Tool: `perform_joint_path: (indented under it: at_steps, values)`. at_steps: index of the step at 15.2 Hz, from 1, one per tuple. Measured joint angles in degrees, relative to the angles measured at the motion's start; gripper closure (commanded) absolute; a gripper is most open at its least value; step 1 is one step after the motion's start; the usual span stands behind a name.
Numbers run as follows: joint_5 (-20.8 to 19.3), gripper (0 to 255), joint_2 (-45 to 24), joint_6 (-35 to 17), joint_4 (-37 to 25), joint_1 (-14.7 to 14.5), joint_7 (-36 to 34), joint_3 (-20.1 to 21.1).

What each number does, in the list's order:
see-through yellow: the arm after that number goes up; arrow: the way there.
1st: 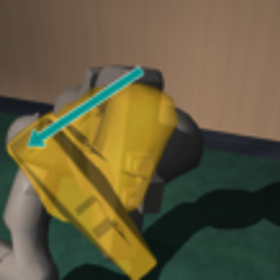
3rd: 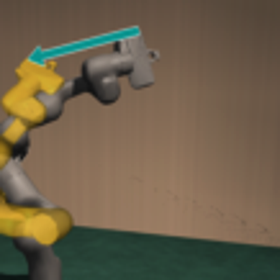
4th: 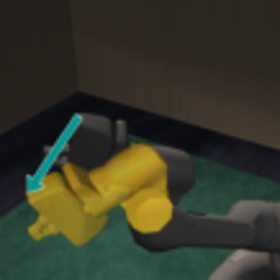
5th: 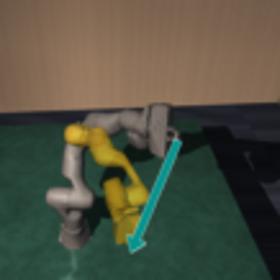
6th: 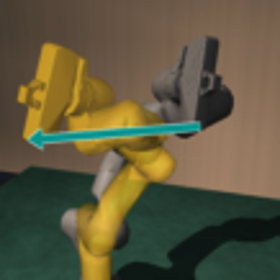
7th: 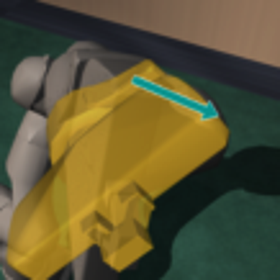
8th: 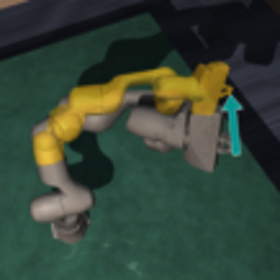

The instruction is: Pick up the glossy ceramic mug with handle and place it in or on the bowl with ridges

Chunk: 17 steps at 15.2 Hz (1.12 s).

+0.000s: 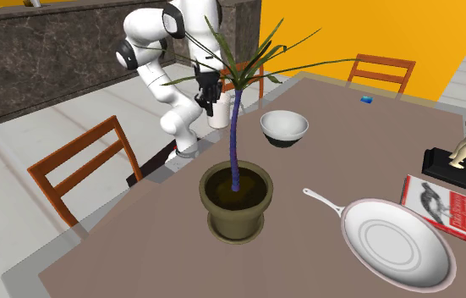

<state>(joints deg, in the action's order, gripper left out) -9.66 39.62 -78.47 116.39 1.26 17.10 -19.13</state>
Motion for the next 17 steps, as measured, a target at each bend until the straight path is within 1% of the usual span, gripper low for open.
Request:
perform_joint_path:
  at_steps: [7, 13, 16, 17]
  values:
    - [1.0, 255, -2.8, 4.2, -6.9, -0.6, -0.2, 0.7]
    - [4.8, 255, -8.8, 3.3, -11.4, -2.8, -6.1, 4.9]
    - [6.6, 255, -12.2, 2.0, -13.4, -3.9, -9.2, 7.0]
    - [7.1, 255, -13.8, 2.1, -15.0, -4.3, -10.0, 7.5]
